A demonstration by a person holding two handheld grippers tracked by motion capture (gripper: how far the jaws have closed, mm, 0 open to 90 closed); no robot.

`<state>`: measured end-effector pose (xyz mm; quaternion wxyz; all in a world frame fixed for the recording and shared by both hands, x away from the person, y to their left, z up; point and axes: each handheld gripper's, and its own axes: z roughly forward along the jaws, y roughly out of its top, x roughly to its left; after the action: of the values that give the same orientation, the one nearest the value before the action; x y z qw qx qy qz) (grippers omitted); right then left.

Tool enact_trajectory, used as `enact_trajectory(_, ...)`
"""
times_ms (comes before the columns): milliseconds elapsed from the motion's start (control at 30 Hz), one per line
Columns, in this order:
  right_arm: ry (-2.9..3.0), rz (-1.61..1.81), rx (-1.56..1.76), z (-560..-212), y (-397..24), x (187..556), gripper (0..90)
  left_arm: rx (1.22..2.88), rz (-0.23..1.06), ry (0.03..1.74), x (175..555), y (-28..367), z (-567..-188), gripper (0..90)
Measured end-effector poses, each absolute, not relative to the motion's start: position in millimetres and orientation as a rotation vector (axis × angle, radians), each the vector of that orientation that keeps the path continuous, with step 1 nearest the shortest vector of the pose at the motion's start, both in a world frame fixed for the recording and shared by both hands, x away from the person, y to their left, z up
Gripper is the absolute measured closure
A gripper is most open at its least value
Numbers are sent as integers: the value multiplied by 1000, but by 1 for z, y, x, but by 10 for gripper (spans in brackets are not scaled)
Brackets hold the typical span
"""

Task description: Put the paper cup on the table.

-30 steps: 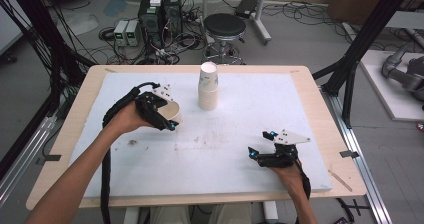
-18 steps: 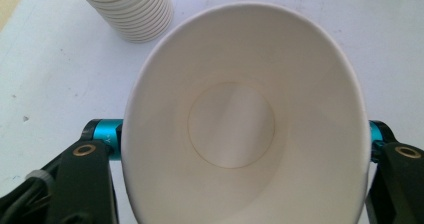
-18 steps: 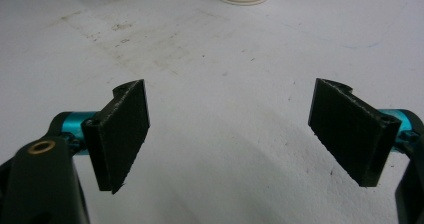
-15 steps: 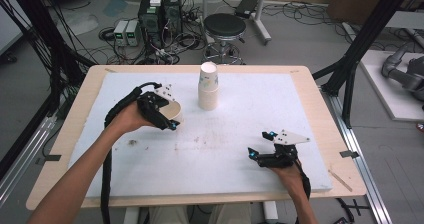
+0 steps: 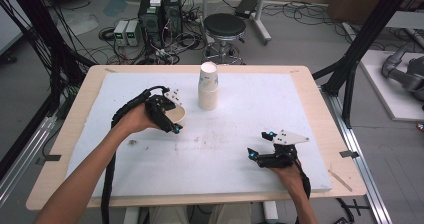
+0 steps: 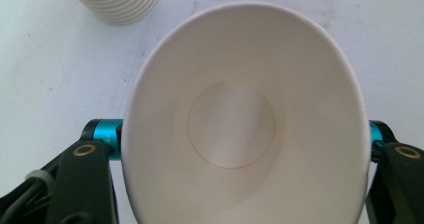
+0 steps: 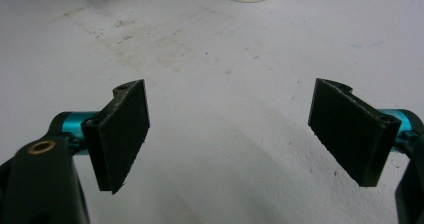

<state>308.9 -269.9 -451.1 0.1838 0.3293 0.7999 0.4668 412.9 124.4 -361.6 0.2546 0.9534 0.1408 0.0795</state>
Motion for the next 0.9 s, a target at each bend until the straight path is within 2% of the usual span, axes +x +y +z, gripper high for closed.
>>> enact_trajectory(567,2266,1301,940,-451,-269,311,172,2686,134,384,416,118,-391,300)
enact_trajectory(900,2268,1295,947,-451,-269,312,172,2673,97,385,421,117,-397,182)
